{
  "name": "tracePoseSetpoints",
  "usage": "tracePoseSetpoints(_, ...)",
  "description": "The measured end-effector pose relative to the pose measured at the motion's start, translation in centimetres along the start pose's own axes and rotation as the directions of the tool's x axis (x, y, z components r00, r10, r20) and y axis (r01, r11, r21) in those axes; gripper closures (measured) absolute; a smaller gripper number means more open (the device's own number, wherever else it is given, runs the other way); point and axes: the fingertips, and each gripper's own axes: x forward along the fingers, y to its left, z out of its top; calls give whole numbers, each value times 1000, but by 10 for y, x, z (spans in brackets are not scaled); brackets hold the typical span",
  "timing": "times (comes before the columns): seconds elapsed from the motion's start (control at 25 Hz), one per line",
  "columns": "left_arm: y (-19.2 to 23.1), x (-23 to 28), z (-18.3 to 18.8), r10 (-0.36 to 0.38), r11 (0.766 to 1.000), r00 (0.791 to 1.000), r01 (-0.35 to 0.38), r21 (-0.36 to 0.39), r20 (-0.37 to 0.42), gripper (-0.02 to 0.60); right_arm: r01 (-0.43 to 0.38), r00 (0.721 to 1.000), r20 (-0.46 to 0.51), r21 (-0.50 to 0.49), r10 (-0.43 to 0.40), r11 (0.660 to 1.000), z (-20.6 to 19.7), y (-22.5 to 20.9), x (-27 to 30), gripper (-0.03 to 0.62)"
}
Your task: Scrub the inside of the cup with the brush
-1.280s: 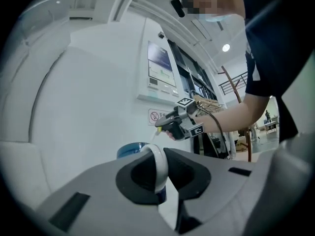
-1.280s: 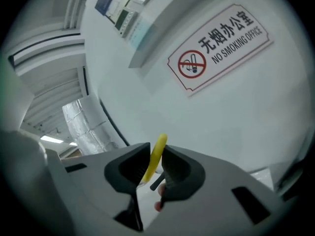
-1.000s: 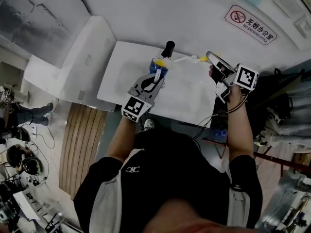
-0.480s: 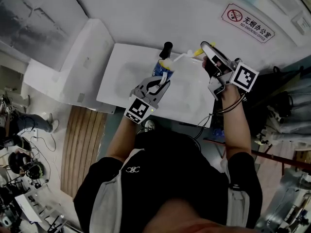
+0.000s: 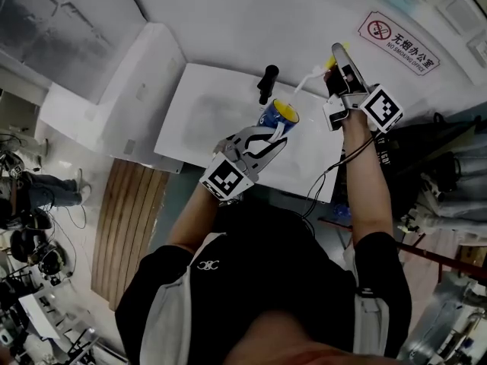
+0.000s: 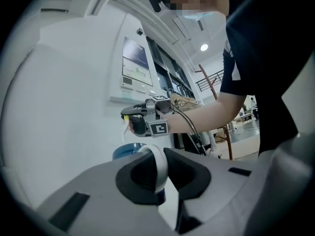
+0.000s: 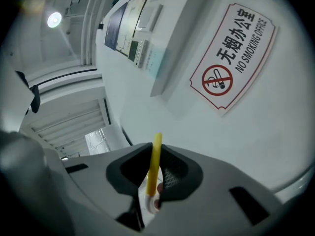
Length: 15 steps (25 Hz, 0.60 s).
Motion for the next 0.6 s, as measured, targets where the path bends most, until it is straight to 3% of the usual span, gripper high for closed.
tracePoseSetpoints(0.12,-8,4,-1,-31,1000,999,31,1,-10,537,-30,999,16,16,30,999,-2,4,5,545)
tracePoseSetpoints(0.2,-11,7,-4,-37,999,999,37,-3,-16,537,1,1000,2,-14,-1,1000,-6,1,6,543)
tracePoseSetpoints(0.4,7,2,-7,30,999,1000,-31,-40,-4,537,80,996,-32,-95,-84,992,-1,-11,-7,539)
tracePoseSetpoints(0.6,23,-3,-8,87,994,996,-86,-59,5,537,116,991,-60,-33,-118,993,3,-35,-40,540)
